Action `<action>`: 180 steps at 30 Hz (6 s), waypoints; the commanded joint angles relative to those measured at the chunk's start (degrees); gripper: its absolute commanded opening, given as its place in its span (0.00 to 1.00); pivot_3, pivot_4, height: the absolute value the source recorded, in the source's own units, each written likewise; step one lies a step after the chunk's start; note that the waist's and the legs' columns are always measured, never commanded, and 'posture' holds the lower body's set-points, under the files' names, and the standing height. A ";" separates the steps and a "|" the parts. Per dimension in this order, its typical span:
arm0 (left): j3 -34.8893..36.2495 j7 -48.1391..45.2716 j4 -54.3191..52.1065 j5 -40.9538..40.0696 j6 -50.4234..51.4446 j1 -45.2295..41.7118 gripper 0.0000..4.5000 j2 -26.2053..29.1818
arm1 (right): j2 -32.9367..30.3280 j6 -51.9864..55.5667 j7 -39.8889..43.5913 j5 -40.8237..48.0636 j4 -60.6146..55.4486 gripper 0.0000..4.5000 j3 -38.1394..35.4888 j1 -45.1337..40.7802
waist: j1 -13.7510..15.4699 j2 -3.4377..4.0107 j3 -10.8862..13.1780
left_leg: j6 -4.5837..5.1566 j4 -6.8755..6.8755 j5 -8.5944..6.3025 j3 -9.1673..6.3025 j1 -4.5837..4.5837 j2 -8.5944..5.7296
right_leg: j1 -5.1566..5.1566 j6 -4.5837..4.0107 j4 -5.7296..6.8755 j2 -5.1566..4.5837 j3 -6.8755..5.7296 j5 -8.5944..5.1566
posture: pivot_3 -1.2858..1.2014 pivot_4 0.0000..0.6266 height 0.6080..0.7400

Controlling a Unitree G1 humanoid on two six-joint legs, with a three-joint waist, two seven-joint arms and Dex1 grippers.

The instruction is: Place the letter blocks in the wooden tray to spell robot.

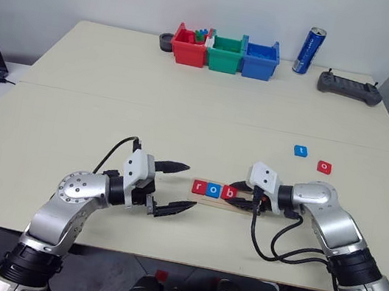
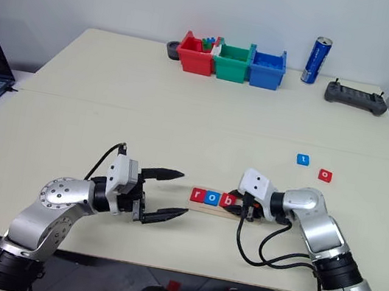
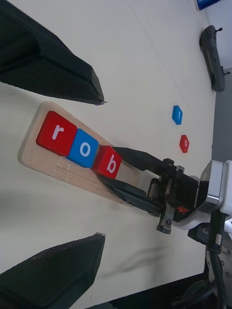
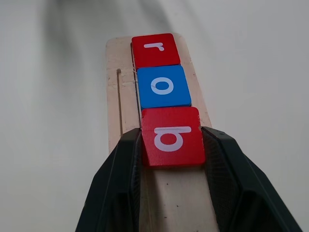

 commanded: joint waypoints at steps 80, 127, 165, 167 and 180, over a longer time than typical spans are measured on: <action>-2.79 -4.35 6.27 0.75 -3.36 -9.00 1.00 -2.62 | 13.92 17.08 -62.15 0.93 20.24 1.00 -35.93 -7.42 | -0.72 0.01 -0.04 | 0.00 0.05 0.01 0.13 0.16 -0.02 | -0.06 -0.02 0.48 0.08 0.19 -0.02 | 0.52 0.24 1.00; -3.16 -4.36 5.84 0.51 -3.01 -8.67 1.00 -2.47 | 28.41 70.72 -65.96 6.84 -45.12 0.32 -32.48 12.99 | -0.48 0.05 -0.04 | -0.01 -0.01 0.01 -0.03 0.08 0.01 | -0.15 -0.07 0.51 0.14 0.11 -0.09 | 0.52 0.24 1.00; -3.28 -5.63 7.66 1.27 -4.53 -9.66 1.00 -2.84 | -16.77 4.28 -3.23 15.61 -16.72 1.00 -28.76 23.91 | 0.10 -0.05 0.03 | 0.03 -0.06 -0.01 0.06 -0.09 -0.04 | 0.08 0.08 -0.24 0.01 0.04 -0.01 | 0.52 0.24 1.00; -3.26 -5.59 7.48 1.23 -4.59 -9.51 1.00 -2.81 | -18.13 -1.51 0.69 15.08 -12.51 1.00 -28.12 23.93 | -0.25 -0.05 0.03 | 0.03 -0.06 -0.01 0.11 -0.02 0.00 | 0.07 0.07 -0.17 0.03 0.08 -0.01 | 0.52 0.24 1.00; -3.30 -5.68 7.09 1.13 -4.40 -9.67 1.00 -2.71 | -16.36 -14.76 5.65 10.25 3.49 1.00 -20.71 17.48 | 0.04 -0.05 0.03 | 0.01 -0.02 0.00 0.10 0.02 0.01 | 0.07 0.05 -0.11 0.05 0.11 0.00 | 0.52 0.24 1.00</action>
